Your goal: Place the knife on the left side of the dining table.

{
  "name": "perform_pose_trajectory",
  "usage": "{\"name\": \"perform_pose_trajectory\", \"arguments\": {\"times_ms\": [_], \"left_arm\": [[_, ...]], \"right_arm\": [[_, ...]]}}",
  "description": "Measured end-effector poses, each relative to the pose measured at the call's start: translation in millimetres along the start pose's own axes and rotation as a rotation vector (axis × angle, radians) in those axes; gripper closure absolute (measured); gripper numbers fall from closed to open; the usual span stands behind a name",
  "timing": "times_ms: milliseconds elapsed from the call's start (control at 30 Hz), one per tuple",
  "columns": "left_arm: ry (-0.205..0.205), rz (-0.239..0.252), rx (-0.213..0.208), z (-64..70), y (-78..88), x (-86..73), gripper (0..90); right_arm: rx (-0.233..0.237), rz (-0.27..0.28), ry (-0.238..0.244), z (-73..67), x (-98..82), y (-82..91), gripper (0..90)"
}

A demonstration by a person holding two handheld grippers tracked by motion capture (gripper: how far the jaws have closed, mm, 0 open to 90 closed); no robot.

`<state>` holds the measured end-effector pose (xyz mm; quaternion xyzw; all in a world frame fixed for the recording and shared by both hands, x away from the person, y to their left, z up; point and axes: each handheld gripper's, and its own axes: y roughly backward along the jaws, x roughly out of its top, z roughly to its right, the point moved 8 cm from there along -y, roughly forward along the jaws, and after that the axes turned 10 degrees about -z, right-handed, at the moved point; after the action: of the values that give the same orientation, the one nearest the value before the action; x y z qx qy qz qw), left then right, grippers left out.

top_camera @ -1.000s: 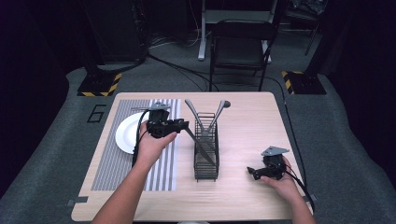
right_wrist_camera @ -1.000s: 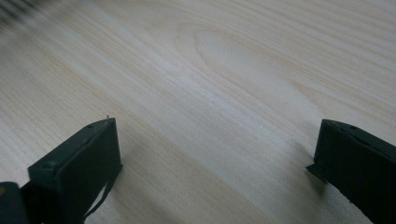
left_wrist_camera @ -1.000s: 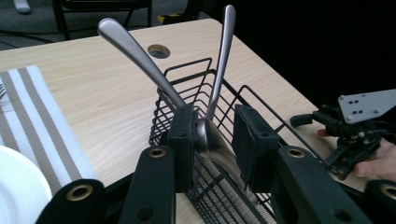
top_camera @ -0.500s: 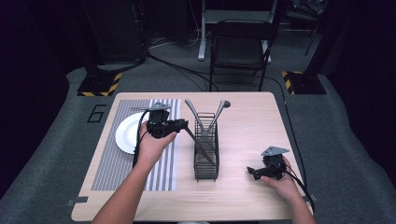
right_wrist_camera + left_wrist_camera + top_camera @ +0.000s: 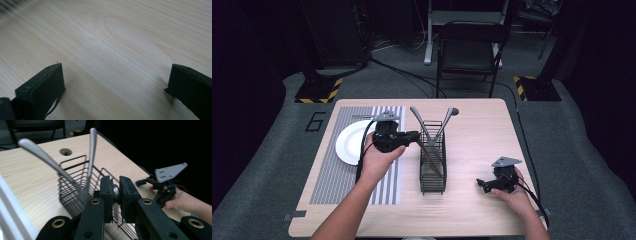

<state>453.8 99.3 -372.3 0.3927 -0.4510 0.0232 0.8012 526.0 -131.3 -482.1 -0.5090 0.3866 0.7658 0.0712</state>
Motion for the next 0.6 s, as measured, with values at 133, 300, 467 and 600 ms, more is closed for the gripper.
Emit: {"name": "perform_pose_trajectory", "arguments": {"times_ms": [133, 300, 467, 600], "left_arm": [[-0.022, -0.011, -0.014, 9.2, -1.3, 3.2, 83.4], [-0.042, -0.022, -0.007, 15.3, -2.2, 4.8, 83.5], [-0.042, -0.023, -0.005, 15.9, -2.4, 5.4, 83.6], [-0.046, -0.023, 0.002, 17.0, -0.5, 6.1, 83.7]], "right_arm": [[0.000, 0.000, 0.000, 0.0, 0.0, 0.0, 0.0], [0.000, 0.000, 0.000, 0.0, 0.0, 0.0, 0.0], [0.000, 0.000, 0.000, 0.0, 0.0, 0.0, 0.0], [0.000, 0.000, 0.000, 0.0, 0.0, 0.0, 0.0]]}}
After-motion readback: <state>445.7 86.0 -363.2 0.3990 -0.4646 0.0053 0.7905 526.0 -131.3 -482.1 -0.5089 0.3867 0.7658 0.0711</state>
